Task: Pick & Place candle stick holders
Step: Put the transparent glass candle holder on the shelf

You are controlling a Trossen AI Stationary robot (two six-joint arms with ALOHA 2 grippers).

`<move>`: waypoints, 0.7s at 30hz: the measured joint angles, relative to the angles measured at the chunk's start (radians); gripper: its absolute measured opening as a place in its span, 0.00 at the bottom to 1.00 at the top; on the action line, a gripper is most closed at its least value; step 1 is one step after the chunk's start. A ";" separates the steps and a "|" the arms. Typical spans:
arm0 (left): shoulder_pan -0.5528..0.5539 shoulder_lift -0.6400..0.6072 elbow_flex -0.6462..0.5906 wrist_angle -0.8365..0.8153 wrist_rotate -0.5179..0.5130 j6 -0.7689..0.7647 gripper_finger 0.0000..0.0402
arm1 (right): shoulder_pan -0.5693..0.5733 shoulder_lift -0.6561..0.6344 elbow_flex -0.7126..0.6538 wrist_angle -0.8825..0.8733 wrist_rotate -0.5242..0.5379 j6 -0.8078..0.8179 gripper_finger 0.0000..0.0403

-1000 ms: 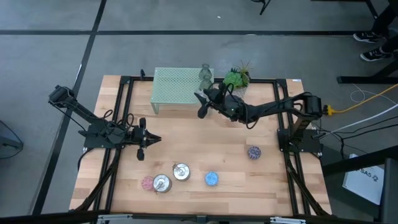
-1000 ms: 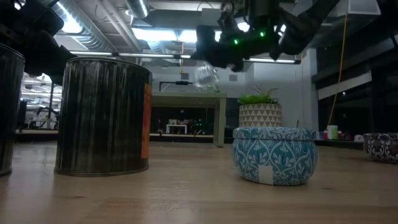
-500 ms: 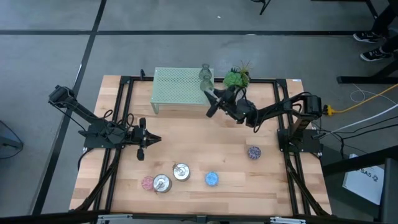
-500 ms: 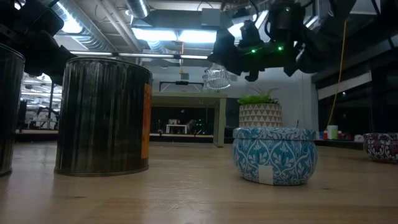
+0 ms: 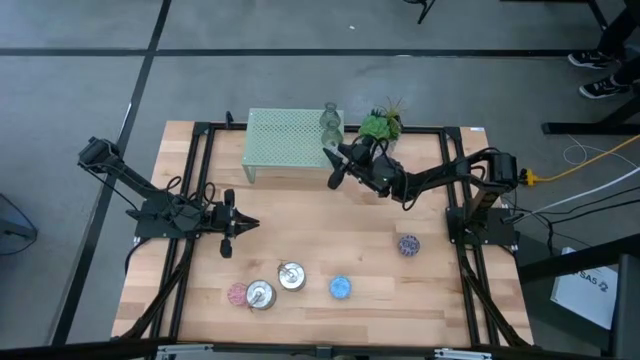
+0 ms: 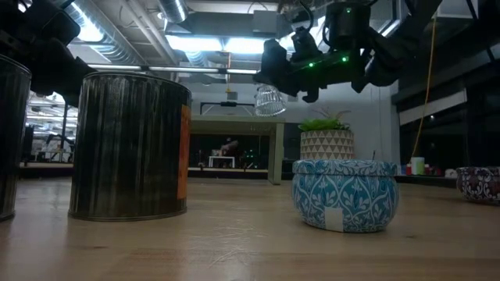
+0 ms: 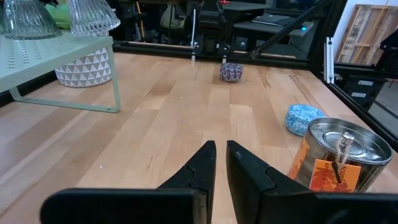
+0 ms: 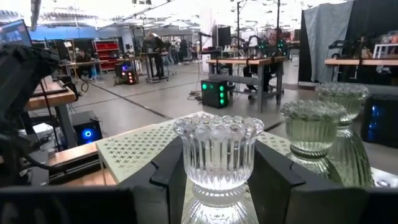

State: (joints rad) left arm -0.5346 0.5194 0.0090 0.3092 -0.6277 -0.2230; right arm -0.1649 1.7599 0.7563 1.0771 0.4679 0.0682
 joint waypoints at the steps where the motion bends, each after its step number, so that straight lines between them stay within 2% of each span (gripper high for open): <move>1: 0.000 0.000 0.000 0.000 0.000 0.000 0.08 | -0.004 0.000 0.000 -0.010 0.000 0.014 0.33; 7: 0.000 0.000 0.000 0.000 0.000 0.000 0.08 | -0.036 -0.002 0.003 -0.050 -0.008 0.095 0.33; 14: 0.000 0.000 0.000 0.000 0.000 0.000 0.08 | -0.045 -0.002 0.002 -0.067 -0.053 0.101 0.41; 21: 0.000 0.000 0.000 0.000 0.000 0.000 0.08 | -0.045 -0.002 0.002 -0.090 -0.053 0.112 0.41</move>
State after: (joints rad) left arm -0.5346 0.5196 0.0088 0.3096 -0.6279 -0.2230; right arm -0.2100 1.7584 0.7578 0.9873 0.4145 0.1800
